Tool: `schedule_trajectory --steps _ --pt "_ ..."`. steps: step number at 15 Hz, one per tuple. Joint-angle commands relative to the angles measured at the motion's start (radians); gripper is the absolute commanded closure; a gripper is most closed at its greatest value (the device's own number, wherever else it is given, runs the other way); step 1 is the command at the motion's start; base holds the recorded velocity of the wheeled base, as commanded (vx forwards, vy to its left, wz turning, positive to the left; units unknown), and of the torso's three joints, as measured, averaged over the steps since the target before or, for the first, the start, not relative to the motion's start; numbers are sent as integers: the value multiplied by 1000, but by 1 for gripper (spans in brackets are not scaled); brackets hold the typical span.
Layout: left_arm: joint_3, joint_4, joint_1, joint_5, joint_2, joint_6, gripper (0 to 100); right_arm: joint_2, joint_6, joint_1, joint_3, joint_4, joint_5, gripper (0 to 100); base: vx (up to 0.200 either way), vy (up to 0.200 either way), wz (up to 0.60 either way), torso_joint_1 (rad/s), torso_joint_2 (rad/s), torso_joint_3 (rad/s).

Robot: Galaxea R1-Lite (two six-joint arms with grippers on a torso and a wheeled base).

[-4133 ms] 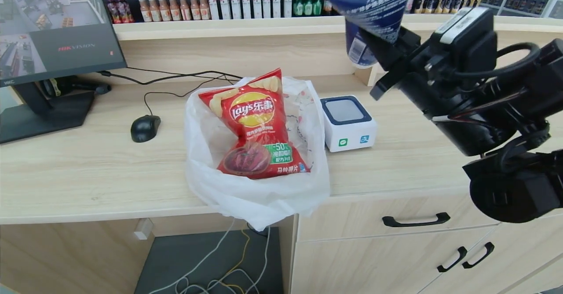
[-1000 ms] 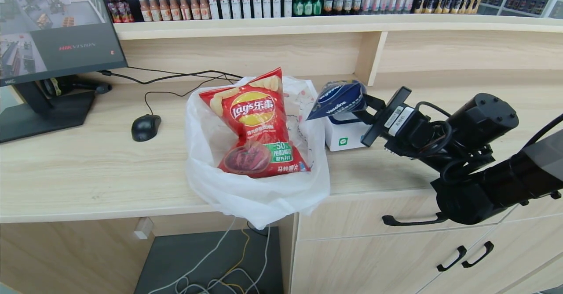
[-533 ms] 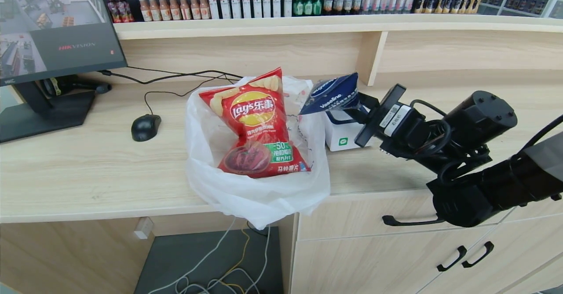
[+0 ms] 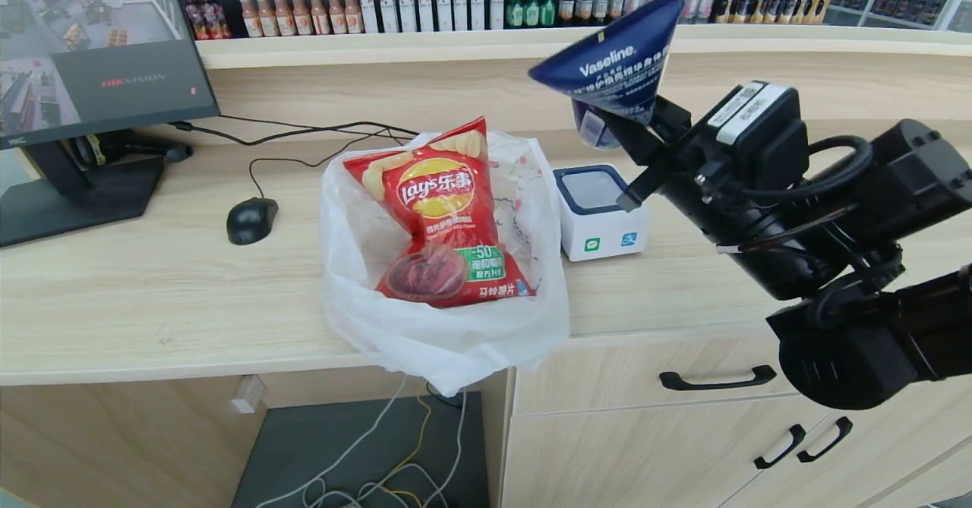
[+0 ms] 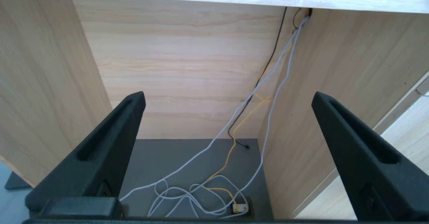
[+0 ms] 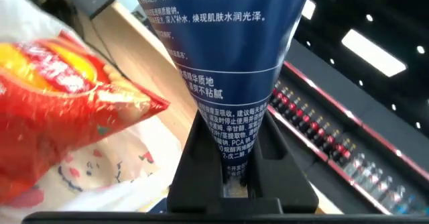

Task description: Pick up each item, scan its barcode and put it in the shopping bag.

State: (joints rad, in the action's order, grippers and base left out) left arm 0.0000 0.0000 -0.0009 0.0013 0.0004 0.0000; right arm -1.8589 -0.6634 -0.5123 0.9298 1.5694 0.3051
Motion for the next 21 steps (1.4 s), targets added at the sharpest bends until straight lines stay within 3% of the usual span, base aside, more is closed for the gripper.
schedule_trajectory --steps 1,8,11,15,21 --pt "0 0 1 0 0 0 0 47 50 -57 -9 1 -67 100 0 0 0 0 0 0" --pt "0 0 -1 0 0 0 0 191 324 -48 -200 1 -331 100 0 0 0 0 0 0" --pt "0 0 1 0 0 0 0 208 398 -40 -266 1 -359 100 0 0 0 0 0 0" --pt "0 0 -1 0 0 0 0 199 487 -38 -333 1 -469 100 0 0 0 0 0 0" --pt "0 0 1 0 0 0 0 187 568 -35 -365 1 -497 100 0 0 0 0 0 0"
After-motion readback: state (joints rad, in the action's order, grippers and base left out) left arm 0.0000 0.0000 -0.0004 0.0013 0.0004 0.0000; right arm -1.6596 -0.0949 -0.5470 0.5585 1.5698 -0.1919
